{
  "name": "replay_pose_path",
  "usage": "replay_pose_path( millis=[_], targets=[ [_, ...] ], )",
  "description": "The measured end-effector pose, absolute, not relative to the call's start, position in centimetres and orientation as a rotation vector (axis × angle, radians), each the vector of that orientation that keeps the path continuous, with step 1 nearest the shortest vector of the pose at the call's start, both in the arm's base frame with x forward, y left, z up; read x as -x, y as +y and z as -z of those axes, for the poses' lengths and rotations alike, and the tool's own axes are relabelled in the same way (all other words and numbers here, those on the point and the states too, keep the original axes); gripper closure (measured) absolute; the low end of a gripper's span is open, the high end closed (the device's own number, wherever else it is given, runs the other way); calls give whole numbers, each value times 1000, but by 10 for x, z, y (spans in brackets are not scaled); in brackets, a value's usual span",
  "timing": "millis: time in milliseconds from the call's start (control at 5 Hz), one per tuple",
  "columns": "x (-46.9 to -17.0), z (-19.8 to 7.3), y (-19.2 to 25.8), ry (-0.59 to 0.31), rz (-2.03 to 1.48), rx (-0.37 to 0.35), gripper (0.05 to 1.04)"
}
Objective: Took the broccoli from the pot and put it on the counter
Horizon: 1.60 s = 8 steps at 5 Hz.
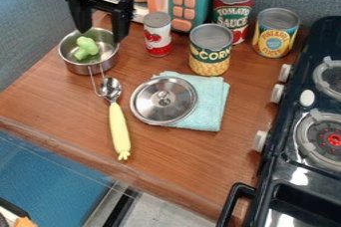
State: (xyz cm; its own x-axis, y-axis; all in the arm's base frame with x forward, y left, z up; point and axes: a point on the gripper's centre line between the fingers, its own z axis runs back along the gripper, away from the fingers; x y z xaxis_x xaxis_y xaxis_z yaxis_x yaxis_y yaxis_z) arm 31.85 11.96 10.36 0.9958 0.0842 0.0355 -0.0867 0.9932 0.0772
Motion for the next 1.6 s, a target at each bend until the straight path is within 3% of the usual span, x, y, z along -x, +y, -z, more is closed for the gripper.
replay_pose_path(
  millis=[600, 1600],
  targets=[
    [-334, -73, 171, 5, -182, -123, 83],
    [-358, -54, 182, -1, -220, -162, 83]
  ],
)
